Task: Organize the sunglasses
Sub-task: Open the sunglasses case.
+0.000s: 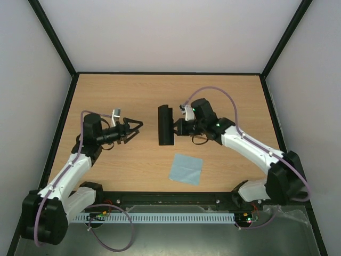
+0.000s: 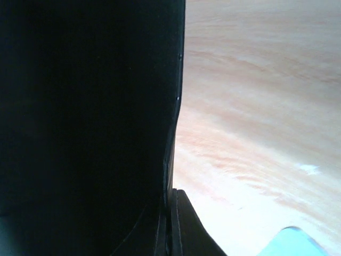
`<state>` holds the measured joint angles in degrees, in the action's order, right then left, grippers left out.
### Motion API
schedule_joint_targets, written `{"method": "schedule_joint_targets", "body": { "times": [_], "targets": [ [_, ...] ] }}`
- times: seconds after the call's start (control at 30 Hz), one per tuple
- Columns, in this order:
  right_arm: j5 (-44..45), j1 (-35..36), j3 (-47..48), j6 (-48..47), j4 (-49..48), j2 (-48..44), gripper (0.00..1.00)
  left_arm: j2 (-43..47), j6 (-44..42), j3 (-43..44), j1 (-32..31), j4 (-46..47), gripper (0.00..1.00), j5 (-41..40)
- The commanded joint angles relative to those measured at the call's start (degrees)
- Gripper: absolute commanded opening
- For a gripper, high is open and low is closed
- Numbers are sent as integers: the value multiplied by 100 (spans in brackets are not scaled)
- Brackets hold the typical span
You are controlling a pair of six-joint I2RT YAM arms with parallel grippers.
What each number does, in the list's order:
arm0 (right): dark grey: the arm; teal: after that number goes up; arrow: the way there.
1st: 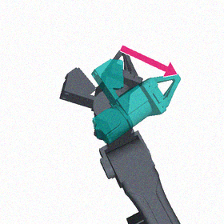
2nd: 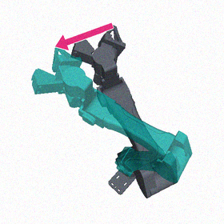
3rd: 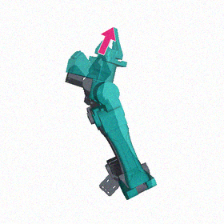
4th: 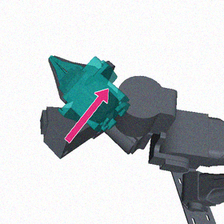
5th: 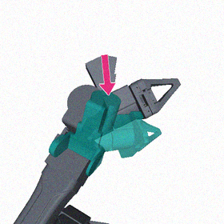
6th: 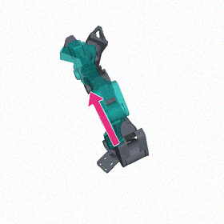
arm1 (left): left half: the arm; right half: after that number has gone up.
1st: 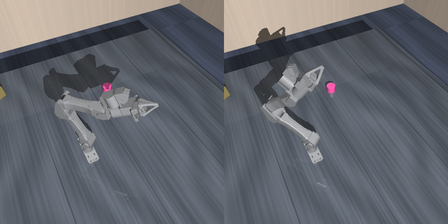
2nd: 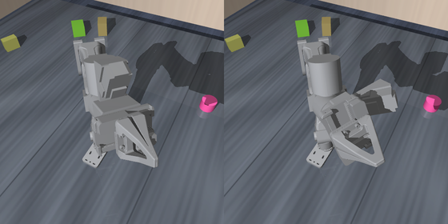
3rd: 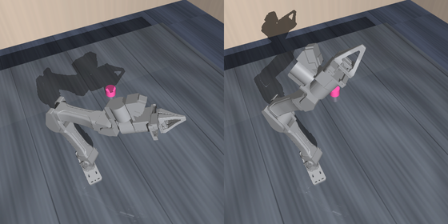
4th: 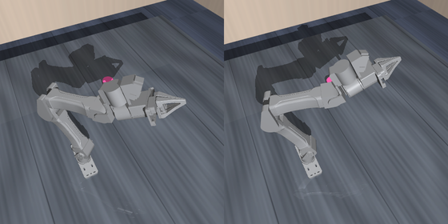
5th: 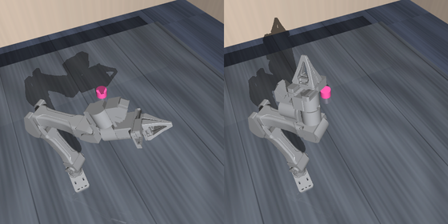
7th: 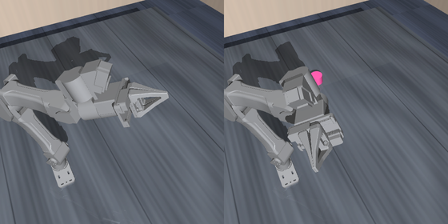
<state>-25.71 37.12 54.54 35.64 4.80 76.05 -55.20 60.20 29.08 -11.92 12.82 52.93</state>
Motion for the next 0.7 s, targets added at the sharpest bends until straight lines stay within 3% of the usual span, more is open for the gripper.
{"method": "schedule_joint_targets", "body": {
  "times": [0.0, 0.17, 0.47, 0.67],
  "targets": [
    [1204, 5, 1020, -1000, 1612, 854, 1, 238, -776, -136, 505, -1359, 86, -194],
    [2368, 128, 2326, -1539, 2576, 2258, 1, 306, -1086, -197, 533, -1866, 84, -454],
    [6546, 1407, 5431, -1699, 5040, 4466, 1, 479, -1279, -445, 529, -1993, 80, -557],
    [7588, 1761, 6367, -1553, 5856, 5214, 1, 545, -1526, -544, 524, -2295, 80, -711]
  ]
}}
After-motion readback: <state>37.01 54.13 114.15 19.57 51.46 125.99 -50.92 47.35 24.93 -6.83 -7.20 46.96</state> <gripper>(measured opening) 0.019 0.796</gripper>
